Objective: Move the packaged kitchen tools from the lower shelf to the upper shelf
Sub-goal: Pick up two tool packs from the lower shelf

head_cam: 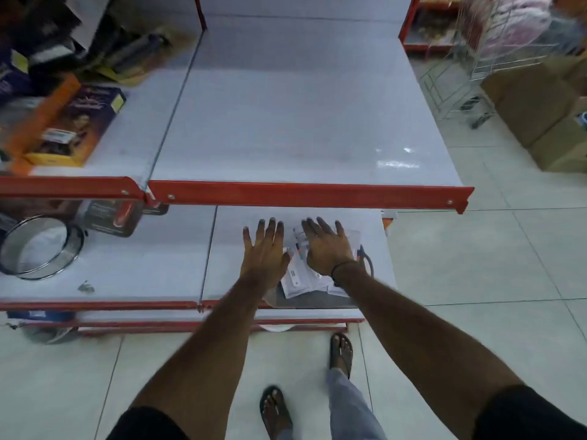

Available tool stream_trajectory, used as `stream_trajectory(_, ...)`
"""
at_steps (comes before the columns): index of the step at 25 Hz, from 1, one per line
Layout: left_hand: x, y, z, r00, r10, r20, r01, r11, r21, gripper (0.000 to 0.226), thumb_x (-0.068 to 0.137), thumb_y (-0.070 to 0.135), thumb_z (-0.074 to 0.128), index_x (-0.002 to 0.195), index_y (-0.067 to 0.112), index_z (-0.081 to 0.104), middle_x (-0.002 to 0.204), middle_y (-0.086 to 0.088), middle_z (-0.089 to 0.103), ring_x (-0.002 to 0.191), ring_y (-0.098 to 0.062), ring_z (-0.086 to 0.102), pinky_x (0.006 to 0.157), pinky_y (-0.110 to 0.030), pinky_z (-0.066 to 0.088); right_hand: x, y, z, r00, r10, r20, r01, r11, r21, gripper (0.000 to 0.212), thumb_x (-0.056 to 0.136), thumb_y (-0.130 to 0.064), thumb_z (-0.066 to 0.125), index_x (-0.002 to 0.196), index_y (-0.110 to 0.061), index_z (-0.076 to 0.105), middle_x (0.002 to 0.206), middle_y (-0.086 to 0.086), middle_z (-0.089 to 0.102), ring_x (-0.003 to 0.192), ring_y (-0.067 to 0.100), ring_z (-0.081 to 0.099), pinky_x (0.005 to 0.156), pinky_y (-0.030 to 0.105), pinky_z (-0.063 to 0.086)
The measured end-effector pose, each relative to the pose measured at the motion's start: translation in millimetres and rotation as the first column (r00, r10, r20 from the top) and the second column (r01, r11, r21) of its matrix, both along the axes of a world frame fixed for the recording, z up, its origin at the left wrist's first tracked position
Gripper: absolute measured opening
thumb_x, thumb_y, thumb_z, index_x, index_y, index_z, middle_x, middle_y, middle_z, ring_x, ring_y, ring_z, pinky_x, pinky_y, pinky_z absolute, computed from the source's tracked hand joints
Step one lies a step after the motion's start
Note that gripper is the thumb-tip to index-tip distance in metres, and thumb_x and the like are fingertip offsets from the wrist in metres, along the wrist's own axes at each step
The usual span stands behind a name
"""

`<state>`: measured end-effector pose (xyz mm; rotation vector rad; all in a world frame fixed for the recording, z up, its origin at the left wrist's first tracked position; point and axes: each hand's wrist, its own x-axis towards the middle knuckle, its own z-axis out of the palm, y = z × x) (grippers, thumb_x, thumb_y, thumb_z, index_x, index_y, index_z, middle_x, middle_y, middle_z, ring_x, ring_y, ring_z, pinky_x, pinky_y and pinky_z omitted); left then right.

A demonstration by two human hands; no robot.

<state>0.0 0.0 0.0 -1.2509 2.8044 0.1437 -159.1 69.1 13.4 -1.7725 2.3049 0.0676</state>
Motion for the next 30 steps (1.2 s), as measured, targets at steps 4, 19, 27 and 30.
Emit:
stream_trajectory(4,-16,-12,-4,0.999,-0.03,-0.039,0.032,0.999,0.037,0.07,0.066,0.033,0.086,0.125,0.005,0.064,0.115,-0.017,0.075,0.113,-0.04,0.067,0.096,-0.077,0.04,-5,-22,-5,0.992,0.121,-0.048,-0.12,0.993,0.016,0.061,0.091,-0.031,0.059,0.146,-0.013,0.041,0.153,0.012,0.045,0.144,0.032,0.037,0.12,0.063,0.017)
stream_trajectory(19,10,18,100,0.98,-0.089,-0.175,0.132,0.958,0.255,0.034,0.094,0.006,0.055,0.127,0.014,0.049,0.121,-0.014,0.07,0.099,-0.035,0.068,0.089,-0.043,0.053,-4,36,80,0.995,0.1,0.019,-0.095,0.98,-0.175,0.024,0.091,-0.018,0.05,0.114,-0.013,0.055,0.109,0.011,0.072,0.097,0.034,0.066,0.087,0.041,0.044)
stream_trajectory(27,47,29,225,0.817,-0.245,-0.522,0.149,0.964,-0.22,0.035,0.09,0.004,0.048,0.119,0.018,0.06,0.107,-0.004,0.074,0.095,-0.026,0.065,0.089,-0.045,0.047,28,69,209,0.995,0.098,-0.009,-0.082,0.774,-0.628,0.025,0.089,-0.02,0.042,0.11,-0.017,0.056,0.098,0.002,0.069,0.088,0.024,0.057,0.078,0.035,0.038)
stream_trajectory(30,46,-9,273,0.773,-0.216,-0.596,0.061,0.961,-0.27,0.038,0.087,0.002,0.043,0.118,0.017,0.06,0.106,-0.007,0.073,0.096,-0.03,0.062,0.087,-0.044,0.04,34,40,266,0.984,0.107,0.143,0.023,0.719,-0.695,0.018,0.093,-0.013,0.044,0.108,-0.015,0.055,0.082,-0.006,0.056,0.079,0.018,0.049,0.077,0.034,0.038)
